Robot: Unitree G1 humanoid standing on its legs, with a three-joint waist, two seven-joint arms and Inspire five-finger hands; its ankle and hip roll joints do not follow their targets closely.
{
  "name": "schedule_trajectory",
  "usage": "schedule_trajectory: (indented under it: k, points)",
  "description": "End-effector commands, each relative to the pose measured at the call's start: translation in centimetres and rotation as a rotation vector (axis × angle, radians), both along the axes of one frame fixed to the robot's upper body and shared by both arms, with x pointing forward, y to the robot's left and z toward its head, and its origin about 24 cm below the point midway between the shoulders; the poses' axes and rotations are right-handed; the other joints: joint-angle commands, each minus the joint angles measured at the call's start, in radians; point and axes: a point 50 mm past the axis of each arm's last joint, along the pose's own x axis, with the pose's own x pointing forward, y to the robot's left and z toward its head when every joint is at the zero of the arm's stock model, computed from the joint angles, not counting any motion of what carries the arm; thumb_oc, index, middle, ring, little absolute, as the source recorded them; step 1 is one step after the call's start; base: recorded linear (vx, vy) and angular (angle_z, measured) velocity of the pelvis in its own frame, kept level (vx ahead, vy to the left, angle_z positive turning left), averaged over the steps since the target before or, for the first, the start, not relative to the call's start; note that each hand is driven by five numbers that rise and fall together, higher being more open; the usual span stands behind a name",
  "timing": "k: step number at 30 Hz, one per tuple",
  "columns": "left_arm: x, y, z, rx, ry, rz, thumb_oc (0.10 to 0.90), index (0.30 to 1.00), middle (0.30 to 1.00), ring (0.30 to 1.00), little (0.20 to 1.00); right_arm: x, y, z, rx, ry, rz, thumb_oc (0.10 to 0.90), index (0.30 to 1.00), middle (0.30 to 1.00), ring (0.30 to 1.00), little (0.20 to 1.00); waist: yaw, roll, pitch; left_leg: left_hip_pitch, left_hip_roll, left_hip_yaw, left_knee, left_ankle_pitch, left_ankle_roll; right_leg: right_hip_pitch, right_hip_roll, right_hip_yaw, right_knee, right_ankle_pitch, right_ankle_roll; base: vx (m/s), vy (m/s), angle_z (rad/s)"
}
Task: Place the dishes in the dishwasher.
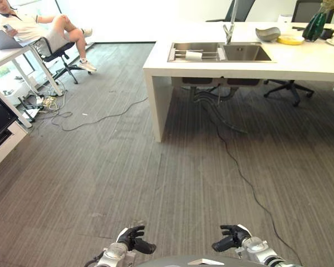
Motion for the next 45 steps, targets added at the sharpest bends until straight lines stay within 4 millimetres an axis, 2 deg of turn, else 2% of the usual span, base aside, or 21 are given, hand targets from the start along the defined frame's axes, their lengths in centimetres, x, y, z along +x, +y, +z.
schedule_trajectory:
  k: [1, 6, 9, 17, 23, 28, 34, 45]
  points:
    - [5.0, -1.0, 1.6, -0.024, -0.143, -0.039, 0.8, 0.9, 0.9, 0.9, 0.9, 3.9, 0.2, 1.6, 0.018, -0.144, -0.002, 0.8, 0.9, 0.9, 0.9, 0.9, 0.034, -0.049, 0.007, 0.017, 0.012, 0.034, -0.092, 0.056, -0.093, 0.05, -0.063, -0.027, -0.168, 0.117, 0.127, 0.0, 0.0, 0.0]
    - [6.0, -0.8, 2.1, 0.003, -0.175, -0.066, 0.8, 0.9, 0.9, 0.9, 0.9, 4.4, 0.3, 1.9, 0.024, -0.168, 0.007, 0.8, 0.9, 0.9, 0.9, 0.9, 0.04, -0.052, 0.009, 0.011, 0.009, 0.026, -0.092, 0.058, -0.091, 0.05, -0.058, -0.031, -0.168, 0.114, 0.123, 0.02, 0.009, 0.02]
    - [7.6, -0.8, 3.1, 0.042, -0.244, -0.112, 0.8, 0.9, 0.9, 0.9, 0.9, 4.1, -0.2, 1.7, 0.012, -0.155, -0.013, 0.8, 0.9, 0.9, 0.9, 0.9, 0.048, -0.055, 0.007, 0.008, 0.009, 0.025, -0.092, 0.058, -0.089, 0.052, -0.055, -0.04, -0.168, 0.112, 0.121, 0.03, 0.003, 0.07]
    - [8.8, -1.4, 3.6, 0.09, -0.272, -0.209, 0.8, 0.9, 0.9, 0.9, 0.9, 4.9, -0.5, 2.1, -0.016, -0.173, -0.006, 0.8, 0.9, 0.9, 0.9, 0.9, 0.047, -0.056, 0.012, 0.009, 0.016, 0.047, -0.092, 0.055, -0.089, 0.042, -0.05, -0.035, -0.168, 0.115, 0.119, 0.01, 0.004, 0.03]
    - [8.0, -1.4, 3.1, 0.088, -0.247, -0.187, 0.8, 0.9, 0.9, 0.9, 0.9, 4.8, -0.8, 2.1, -0.044, -0.162, -0.001, 0.8, 0.9, 0.9, 0.9, 0.9, 0.036, -0.059, 0.019, 0.023, 0.019, 0.062, -0.092, 0.053, -0.089, 0.046, -0.044, -0.025, -0.168, 0.112, 0.114, 0.02, -0.002, -0.13]
    - [5.7, -0.3, 1.9, 0.048, -0.146, -0.056, 0.8, 0.9, 0.9, 0.9, 0.9, 3.8, -0.3, 1.4, -0.019, -0.106, 0.025, 0.8, 0.9, 0.9, 0.9, 0.9, 0.018, -0.064, 0.012, 0.037, 0.018, 0.068, -0.092, 0.05, -0.086, 0.054, -0.039, -0.011, -0.168, 0.106, 0.106, 0.03, -0.015, -0.13]
    - [4.2, -0.2, 1.2, 0.03, -0.085, -0.047, 0.8, 0.9, 0.9, 0.9, 0.9, 3.1, 0.3, 1.0, 0.012, -0.082, 0.022, 0.8, 0.9, 0.9, 0.9, 0.9, 0.008, -0.067, 0.002, 0.055, 0.016, 0.072, -0.092, 0.047, -0.087, 0.07, -0.038, -0.015, -0.168, 0.099, 0.103, 0.04, -0.004, -0.03]
    - [3.5, 0.4, 0.9, 0.053, -0.049, -0.063, 0.8, 0.9, 0.9, 0.9, 0.9, 1.7, -0.3, 0.5, -0.001, -0.016, 0.011, 0.8, 0.9, 0.9, 0.9, 0.9, 0.017, -0.07, -0.009, 0.06, 0.011, 0.063, -0.092, 0.042, -0.084, 0.079, -0.036, -0.024, -0.168, 0.101, 0.105, 0.02, 0.001, 0.0]
